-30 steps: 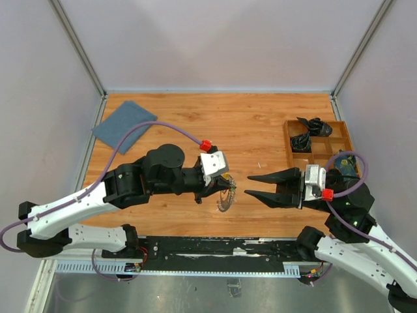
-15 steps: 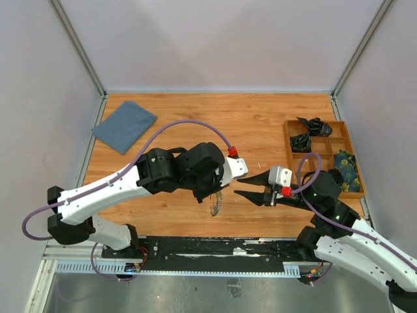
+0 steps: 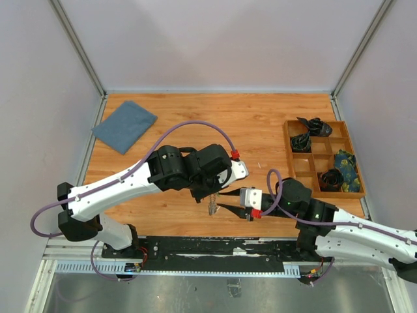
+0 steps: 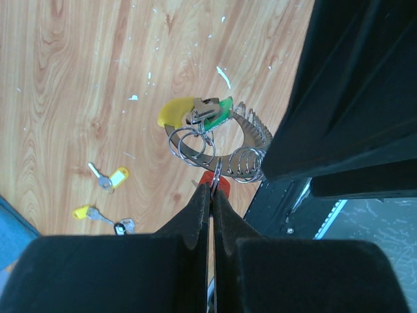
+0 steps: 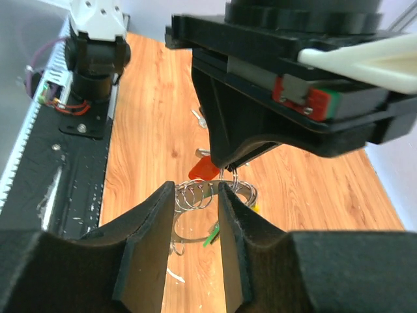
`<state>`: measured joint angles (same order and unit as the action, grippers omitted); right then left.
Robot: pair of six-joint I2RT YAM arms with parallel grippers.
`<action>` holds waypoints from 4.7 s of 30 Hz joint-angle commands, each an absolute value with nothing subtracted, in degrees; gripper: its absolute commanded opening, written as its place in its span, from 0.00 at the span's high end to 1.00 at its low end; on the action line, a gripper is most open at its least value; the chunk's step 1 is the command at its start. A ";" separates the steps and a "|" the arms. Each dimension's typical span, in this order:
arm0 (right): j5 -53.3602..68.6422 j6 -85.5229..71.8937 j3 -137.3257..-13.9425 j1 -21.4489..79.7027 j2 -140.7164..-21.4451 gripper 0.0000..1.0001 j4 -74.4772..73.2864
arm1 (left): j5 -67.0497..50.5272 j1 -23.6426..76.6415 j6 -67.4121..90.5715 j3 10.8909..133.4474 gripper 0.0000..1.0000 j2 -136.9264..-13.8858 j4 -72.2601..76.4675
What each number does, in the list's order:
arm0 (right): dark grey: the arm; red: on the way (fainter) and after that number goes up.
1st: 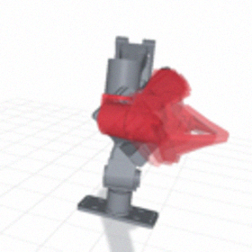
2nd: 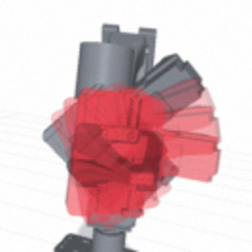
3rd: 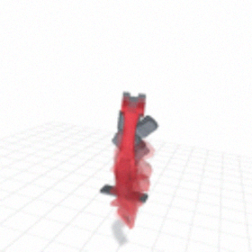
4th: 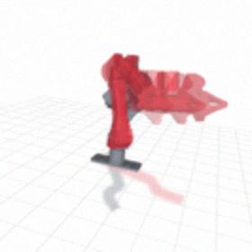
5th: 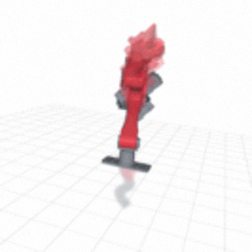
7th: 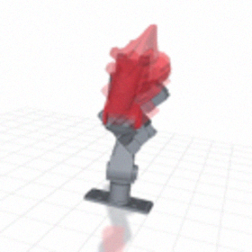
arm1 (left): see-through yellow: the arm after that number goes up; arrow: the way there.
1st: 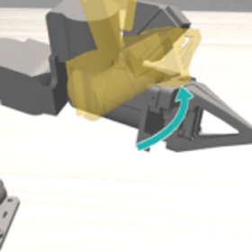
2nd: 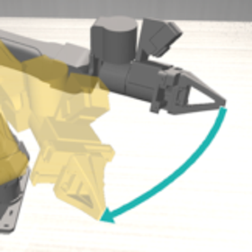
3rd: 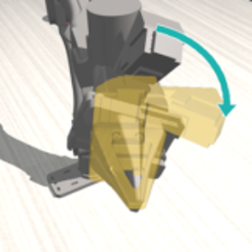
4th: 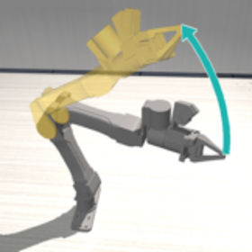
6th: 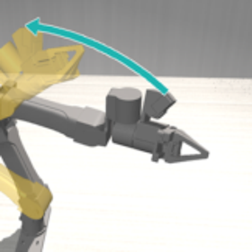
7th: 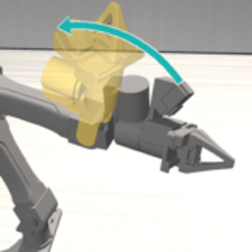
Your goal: Put the keys on the keyring
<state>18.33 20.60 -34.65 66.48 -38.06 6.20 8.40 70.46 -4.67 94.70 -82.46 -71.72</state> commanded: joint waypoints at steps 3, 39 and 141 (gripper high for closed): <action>2.53 27.22 -35.14 71.99 -41.88 0.67 11.83 | 8.91 70.80 -4.83 96.52 1.00 -82.75 -73.30; -3.16 27.45 -35.22 74.51 -47.90 0.80 15.90 | 5.73 70.75 -5.23 95.97 0.99 -80.77 -70.15; 7.24 21.45 -38.59 74.39 -31.29 1.00 17.30 | -6.78 70.76 -15.66 70.58 1.00 -56.07 -32.61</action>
